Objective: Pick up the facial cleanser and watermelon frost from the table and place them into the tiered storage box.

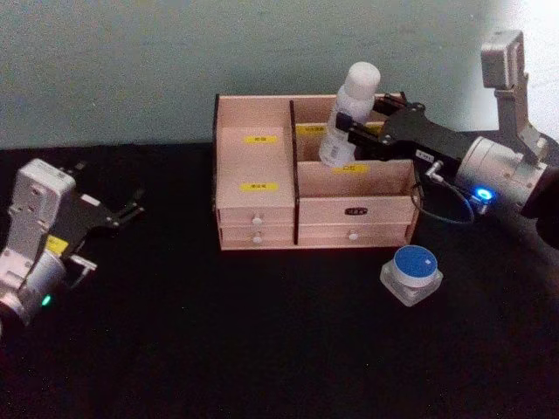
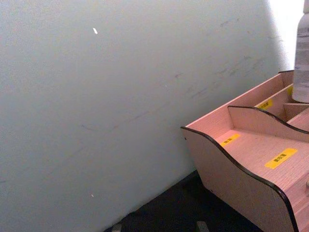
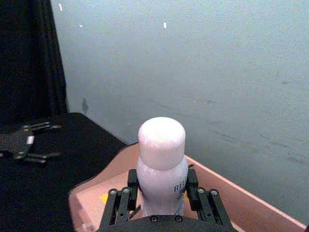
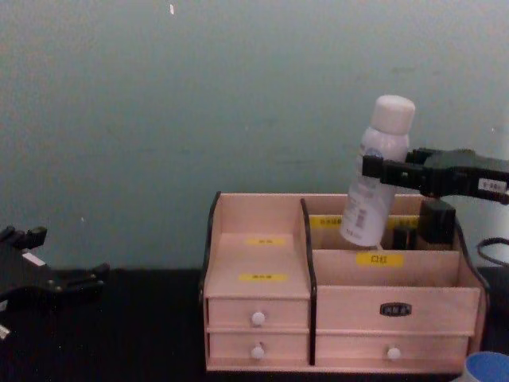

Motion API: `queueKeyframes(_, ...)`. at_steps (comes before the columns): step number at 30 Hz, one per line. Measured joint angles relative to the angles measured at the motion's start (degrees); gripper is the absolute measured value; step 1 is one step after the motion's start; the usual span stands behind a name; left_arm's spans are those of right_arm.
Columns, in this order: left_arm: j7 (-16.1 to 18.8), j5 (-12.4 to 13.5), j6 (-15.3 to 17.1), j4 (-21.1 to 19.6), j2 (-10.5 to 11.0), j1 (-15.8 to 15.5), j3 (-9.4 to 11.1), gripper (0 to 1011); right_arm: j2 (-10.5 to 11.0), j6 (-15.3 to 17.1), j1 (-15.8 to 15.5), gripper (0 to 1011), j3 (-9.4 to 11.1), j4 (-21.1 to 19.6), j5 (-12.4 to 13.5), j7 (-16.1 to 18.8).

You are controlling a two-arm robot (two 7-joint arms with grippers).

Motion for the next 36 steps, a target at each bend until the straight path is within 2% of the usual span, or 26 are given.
queueKeyframes(7, 0.0, 0.0, 0.0, 0.0, 0.0, 0.0, 0.0, 1001, -2.94, -1.52, 3.84, 593, -0.18, 6.7, -2.06, 0.17)
queueKeyframes(17, 0.0, 0.0, 0.0, 0.0, 0.0, 0.0, 0.0, 1001, -5.61, -2.96, 7.22, 593, 0.1, 13.42, -3.89, 1.42)
queueKeyframes(24, 0.0, 0.0, 0.0, 0.0, 0.0, 0.0, 0.0, 1001, -7.08, -3.32, 8.85, 593, 0.18, 17.06, -5.03, 2.34)
queueKeyframes(36, 0.0, 0.0, 0.0, 0.0, 0.0, 0.0, 0.0, 1001, -8.29, -2.55, 9.52, 593, 0.05, 19.67, -6.94, 2.92)
